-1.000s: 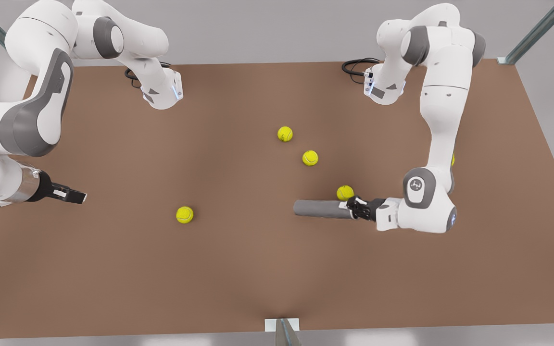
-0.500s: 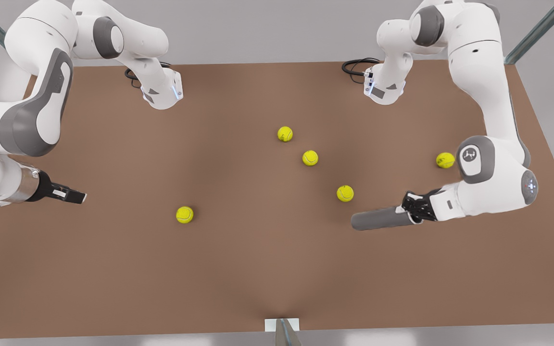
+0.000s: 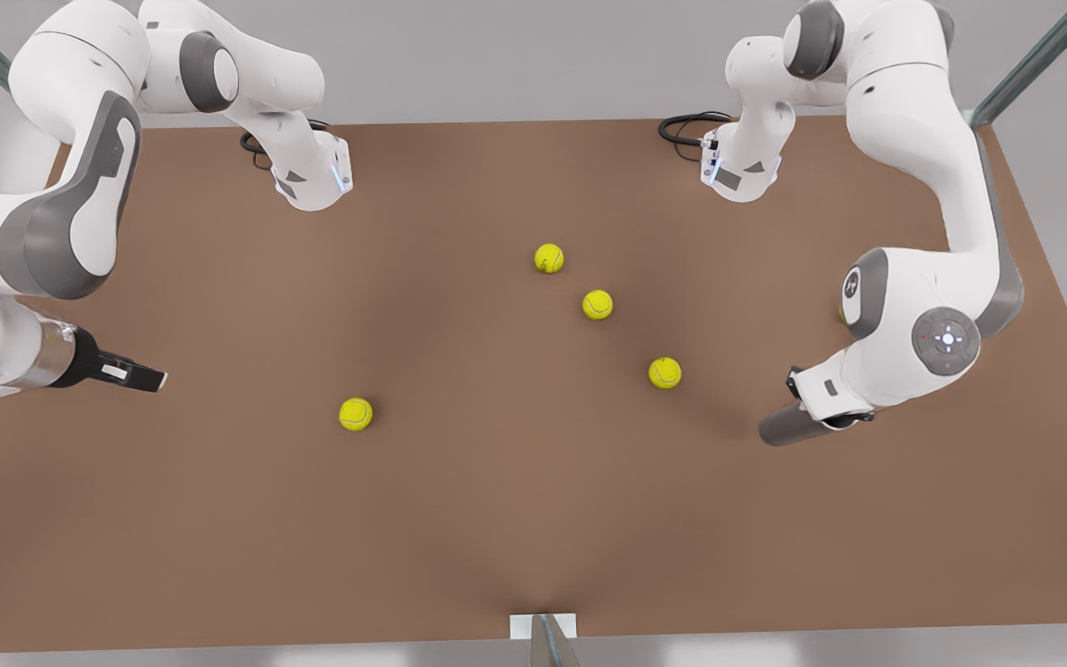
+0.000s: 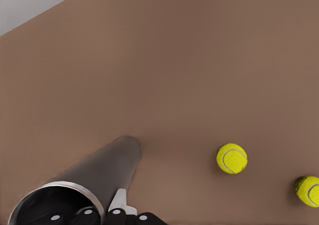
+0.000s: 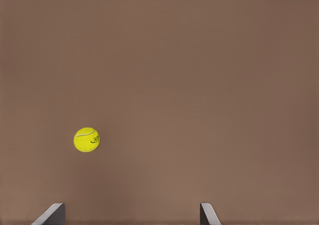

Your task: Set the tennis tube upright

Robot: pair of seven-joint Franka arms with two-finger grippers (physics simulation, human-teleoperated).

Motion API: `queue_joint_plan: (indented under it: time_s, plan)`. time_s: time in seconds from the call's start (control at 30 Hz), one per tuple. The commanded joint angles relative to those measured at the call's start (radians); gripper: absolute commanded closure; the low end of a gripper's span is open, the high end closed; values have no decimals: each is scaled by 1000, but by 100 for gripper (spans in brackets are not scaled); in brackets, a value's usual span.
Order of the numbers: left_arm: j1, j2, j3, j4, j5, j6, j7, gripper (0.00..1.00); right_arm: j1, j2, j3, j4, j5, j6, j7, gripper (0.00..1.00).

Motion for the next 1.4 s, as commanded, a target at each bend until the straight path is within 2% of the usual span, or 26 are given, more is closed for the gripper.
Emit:
queue_joint_plan:
  time_s: [0.0, 0.23, 0.43, 0.47, 0.5, 1.13, 1.23, 1.37]
  plan:
    - [1, 12, -3, 0, 18, 25, -243, 79, 0, -2, 0, 2, 2, 1, -2, 0]
    - [4, 38, -9, -41, -36, 136, -251, 79, -4, 2, 0, -3, 12, 4, -5, 0]
    - [9, 55, -11, -41, -50, 139, -249, 79, -25, -2, 0, -4, 11, -4, -4, 0]
    - [9, 57, -11, -41, -48, 139, -249, 32, -25, -2, 0, -4, 11, -2, -4, 0]
    - [9, 55, -11, -41, -48, 139, -249, 0, -25, -2, 0, -3, 11, -2, -2, 0]
    - [4, 11, -16, -29, -41, 108, -252, 0, -22, -2, 1, -4, 11, -27, -2, 0]
    - [6, 6, -16, 109, -42, -76, -309, 0, -10, 0, 1, -4, 11, -25, -4, 0]
    - [6, -92, -12, 129, 64, -238, -383, 0, 52, -3, 4, -3, 11, -27, 1, 0]
